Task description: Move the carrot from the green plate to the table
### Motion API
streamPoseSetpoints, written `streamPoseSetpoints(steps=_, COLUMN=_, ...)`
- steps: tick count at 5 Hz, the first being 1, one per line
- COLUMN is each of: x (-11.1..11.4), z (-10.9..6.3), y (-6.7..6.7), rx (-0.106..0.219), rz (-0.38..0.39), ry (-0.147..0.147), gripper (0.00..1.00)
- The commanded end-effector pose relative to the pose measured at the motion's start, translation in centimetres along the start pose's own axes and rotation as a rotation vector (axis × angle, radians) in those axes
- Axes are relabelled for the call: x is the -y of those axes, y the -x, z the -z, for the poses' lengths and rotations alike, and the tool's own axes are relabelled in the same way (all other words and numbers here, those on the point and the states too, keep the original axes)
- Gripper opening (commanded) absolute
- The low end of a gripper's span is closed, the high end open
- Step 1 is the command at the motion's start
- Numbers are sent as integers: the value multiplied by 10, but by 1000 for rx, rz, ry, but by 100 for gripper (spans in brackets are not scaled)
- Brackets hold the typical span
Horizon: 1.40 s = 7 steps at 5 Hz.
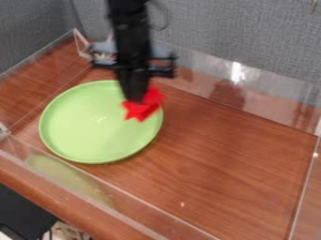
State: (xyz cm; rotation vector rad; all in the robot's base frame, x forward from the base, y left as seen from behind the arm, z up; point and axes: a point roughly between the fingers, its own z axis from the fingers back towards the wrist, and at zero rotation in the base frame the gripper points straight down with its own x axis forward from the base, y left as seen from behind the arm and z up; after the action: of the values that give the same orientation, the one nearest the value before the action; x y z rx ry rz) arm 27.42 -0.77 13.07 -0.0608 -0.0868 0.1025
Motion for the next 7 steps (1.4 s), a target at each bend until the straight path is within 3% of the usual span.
streamPoseSetpoints(steps=1, x=43, z=-14, y=12, rx=50, rz=127, ry=18, gripper=0)
streamPoseSetpoints(steps=2, x=81, z=3, y=21, rx=18, rz=207, ry=14, gripper=0)
streamPoseSetpoints(steps=4, x=91, z=55, y=20, rx=-77, rz=234, ry=-15, gripper=0)
streamPoseSetpoints(steps=7, x=20, z=86, y=1, rx=-175, rz=253, ry=-36, gripper=0)
